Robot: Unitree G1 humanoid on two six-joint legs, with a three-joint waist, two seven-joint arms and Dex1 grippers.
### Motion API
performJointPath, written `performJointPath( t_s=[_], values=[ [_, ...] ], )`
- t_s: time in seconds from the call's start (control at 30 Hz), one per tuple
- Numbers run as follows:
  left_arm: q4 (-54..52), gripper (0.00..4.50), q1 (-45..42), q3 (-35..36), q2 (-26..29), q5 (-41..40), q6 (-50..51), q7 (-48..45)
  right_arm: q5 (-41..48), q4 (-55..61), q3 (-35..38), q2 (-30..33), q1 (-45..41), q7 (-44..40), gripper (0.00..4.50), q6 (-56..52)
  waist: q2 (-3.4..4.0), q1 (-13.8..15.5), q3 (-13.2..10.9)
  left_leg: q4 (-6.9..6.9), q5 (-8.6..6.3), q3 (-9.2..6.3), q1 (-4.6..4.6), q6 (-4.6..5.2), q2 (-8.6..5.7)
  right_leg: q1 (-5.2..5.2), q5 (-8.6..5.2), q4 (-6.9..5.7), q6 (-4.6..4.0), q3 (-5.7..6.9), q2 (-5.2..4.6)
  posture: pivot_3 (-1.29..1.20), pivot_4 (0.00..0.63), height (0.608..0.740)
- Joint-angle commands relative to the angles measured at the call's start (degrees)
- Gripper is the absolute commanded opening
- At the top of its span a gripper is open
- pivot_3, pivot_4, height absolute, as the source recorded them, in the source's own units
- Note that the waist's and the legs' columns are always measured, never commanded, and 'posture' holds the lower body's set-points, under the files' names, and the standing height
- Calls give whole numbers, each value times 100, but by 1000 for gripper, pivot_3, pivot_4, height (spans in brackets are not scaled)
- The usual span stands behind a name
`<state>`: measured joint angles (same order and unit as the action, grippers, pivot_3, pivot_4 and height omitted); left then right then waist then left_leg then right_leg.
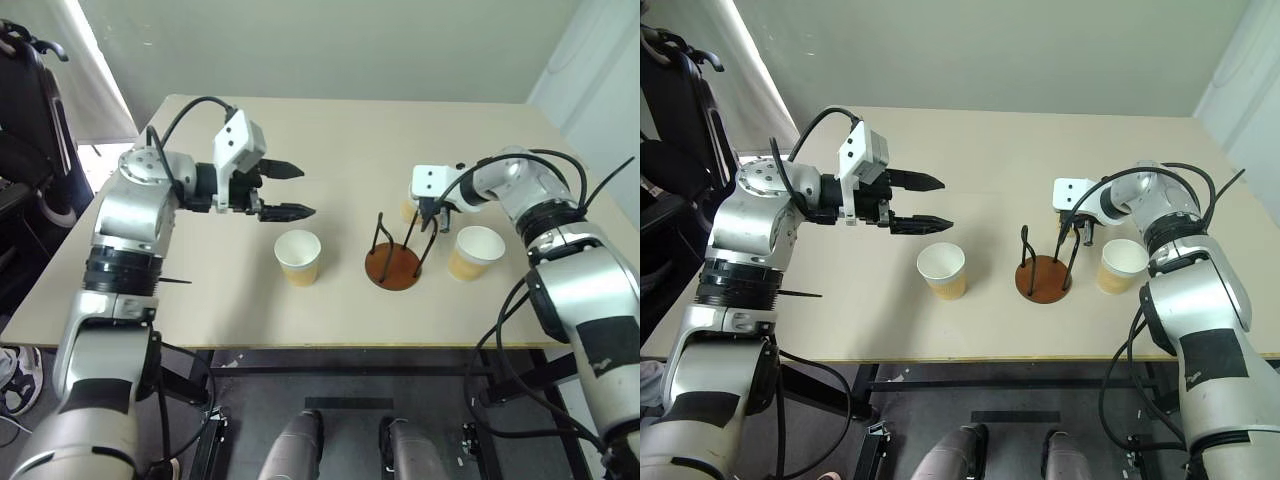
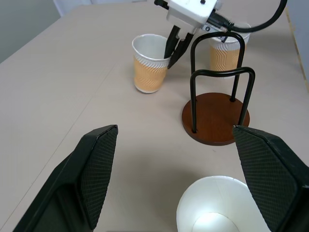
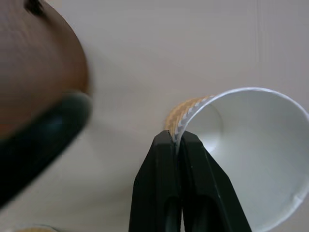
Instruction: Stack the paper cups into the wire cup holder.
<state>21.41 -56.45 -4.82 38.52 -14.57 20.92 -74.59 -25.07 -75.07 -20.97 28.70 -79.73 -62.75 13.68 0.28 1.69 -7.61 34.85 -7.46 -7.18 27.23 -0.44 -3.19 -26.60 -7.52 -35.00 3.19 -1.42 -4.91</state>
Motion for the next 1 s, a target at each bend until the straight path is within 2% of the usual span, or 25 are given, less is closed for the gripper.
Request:
performJointPath(
  t_s=[0.03,0.17,0.3,0.43,0.53,0.67,1.0],
  values=[
    [46,4082,-191,65,-35,-23,-143,-31,386,421,355,171,-370,-375,38,-87,0,0,0,0,0,0,0,0,0,0,0,0,0,0,0,0,150,740],
    [131,4082,-222,43,-75,-19,-199,-101,970,1388,730,405,-467,-1222,38,-486,2,0,-1,0,0,0,10,0,0,-10,0,0,-1,1,0,0,150,740],
    [214,4082,-236,21,-137,-12,-243,-145,1688,3643,1024,726,75,-2067,38,-1791,0,-5,0,-3,-2,1,16,-2,0,-15,-13,0,-23,8,0,0,150,740],
    [333,4082,-279,-16,-227,7,-304,-183,2250,6141,1124,1098,881,-2438,38,-3368,0,9,0,-4,-3,-6,16,-3,0,-8,-23,-1,-38,25,0,0,150,740],
    [445,4082,-334,-43,-311,24,-364,-203,2493,7297,1059,1328,1303,-2485,38,-4116,0,-1,0,-1,0,-6,17,-1,-1,-9,-23,-4,-39,27,0,0,150,740],
    [546,4082,-376,-62,-421,52,-428,-226,2492,7698,868,1563,1534,-2422,38,-4222,-1,-9,0,0,14,-6,10,2,-1,-7,-20,-14,-33,25,0,0,150,740],
    [564,4082,-370,-44,-508,90,-447,-246,2434,7609,566,2076,1626,-2538,38,-3808,-1,-15,0,0,34,-3,-25,6,-3,9,-16,-48,-25,7,1,0,150,740]
  ],
)
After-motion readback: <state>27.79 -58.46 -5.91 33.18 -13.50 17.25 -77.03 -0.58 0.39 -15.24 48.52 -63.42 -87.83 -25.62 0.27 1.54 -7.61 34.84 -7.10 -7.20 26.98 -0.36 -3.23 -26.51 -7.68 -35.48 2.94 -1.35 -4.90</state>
